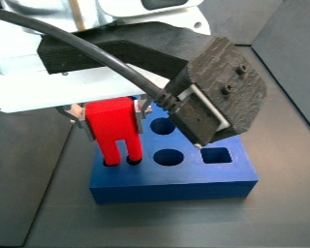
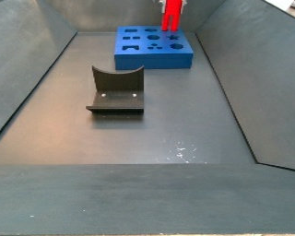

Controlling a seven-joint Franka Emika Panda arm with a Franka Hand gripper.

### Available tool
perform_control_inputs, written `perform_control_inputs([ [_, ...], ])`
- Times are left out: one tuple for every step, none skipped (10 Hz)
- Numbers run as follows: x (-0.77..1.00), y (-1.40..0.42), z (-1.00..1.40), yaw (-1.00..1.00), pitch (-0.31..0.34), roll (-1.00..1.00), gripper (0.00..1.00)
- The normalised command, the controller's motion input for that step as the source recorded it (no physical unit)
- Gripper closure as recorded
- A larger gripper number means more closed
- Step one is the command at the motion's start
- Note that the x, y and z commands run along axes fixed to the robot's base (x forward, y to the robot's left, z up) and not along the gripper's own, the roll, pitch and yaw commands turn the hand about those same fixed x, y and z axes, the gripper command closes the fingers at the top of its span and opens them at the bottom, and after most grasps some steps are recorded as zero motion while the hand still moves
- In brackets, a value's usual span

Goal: Pick up the square-circle object. Move up. Move to above the board. Insert the square-circle object.
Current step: Insert the square-circle object.

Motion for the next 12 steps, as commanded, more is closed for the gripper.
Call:
perform_control_inputs([
  [0.0,-0.01,-0.13,0.0,-0.029,0.04,1.0],
  [0.0,-0.11,-0.23,0.03,-0.034,0.2,1.0],
  [0.0,-0.27,-0.18,0.01,0.0,0.42,1.0],
  [0.0,-0.15,-0.05,0.0,0.0,0.17,1.0],
  [0.0,0.0,-0.02,0.0,0.0,0.01,1.0],
  [-0.04,-0.04,-0.25,0.01,0.0,0.31,1.0],
  [0.0,-0.16,-0.33,0.08,0.0,0.48,1.0],
  [0.07,-0.04,-0.03,0.07,0.006,0.08,1.0],
  [0.0,0.0,-0.02,0.0,0.0,0.0,1.0],
  [0.0,0.21,-0.39,-0.09,-0.024,0.0,1.0],
  [0.11,0.41,-0.55,-0.21,0.0,-0.29,1.0],
  [0.13,0.29,-0.65,-0.18,0.0,-0.23,1.0],
])
